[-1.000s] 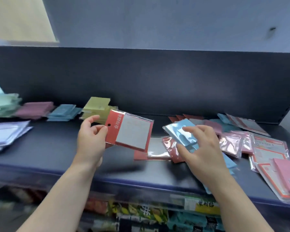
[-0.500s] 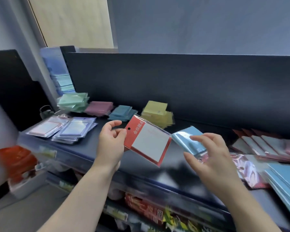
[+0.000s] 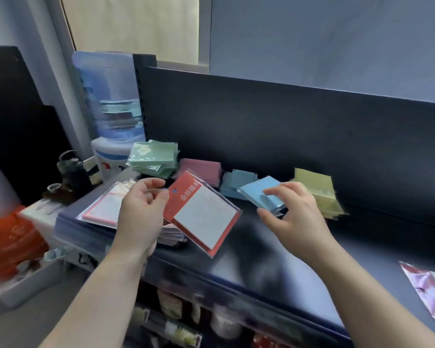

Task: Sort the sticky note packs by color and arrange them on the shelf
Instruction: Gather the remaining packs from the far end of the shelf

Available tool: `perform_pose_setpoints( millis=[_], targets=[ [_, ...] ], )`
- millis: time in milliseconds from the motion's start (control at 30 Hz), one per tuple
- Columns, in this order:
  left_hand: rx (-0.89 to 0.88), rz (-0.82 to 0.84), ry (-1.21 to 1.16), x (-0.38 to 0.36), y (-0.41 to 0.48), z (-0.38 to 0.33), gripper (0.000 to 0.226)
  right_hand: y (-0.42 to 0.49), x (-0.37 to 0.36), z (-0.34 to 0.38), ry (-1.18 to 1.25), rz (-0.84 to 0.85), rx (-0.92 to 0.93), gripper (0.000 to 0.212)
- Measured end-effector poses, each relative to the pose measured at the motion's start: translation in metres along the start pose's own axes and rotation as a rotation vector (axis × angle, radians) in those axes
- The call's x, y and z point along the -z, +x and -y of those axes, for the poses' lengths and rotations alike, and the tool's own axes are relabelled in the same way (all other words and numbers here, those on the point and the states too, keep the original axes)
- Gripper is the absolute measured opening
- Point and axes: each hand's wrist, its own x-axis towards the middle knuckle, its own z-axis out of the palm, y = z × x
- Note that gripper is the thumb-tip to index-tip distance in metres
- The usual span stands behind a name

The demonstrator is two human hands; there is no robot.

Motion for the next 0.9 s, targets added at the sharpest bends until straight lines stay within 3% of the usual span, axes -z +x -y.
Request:
perform_pose_setpoints(
  millis=[367, 500, 600, 667, 733, 900],
  targets=[
    [0.098, 0.031, 0.000, 0.076, 0.063, 0.002, 0.012, 0.077, -0.081, 0.032, -0.074, -0.062, -0.282, 0.036],
    [0.121, 0.032, -0.003, 0.090, 0.077, 0.005, 0.009, 0.085, -0.097, 0.029, -0.210, 0.044, -0.385, 0.045],
    [0.133, 0.056, -0.018, 0.092, 0.082, 0.005, 0.009, 0.082, -0.096, 0.034, -0.326, -0.021, -0.315, 0.047],
    [0.137, 0.089, -0.014, 0.088, 0.083, 0.004, 0.008, 0.073, -0.089, 0.052, -0.204, -0.089, -0.192, 0.042],
    [0.133, 0.146, -0.010, 0.079, 0.081, 0.002, 0.007, 0.060, -0.082, 0.074, 0.037, -0.032, -0.130, 0.037],
    [0.077, 0.380, 0.003, 0.035, 0.062, -0.003, 0.008, 0.031, -0.065, 0.099, 0.484, 0.223, -0.338, 0.043]
  ],
)
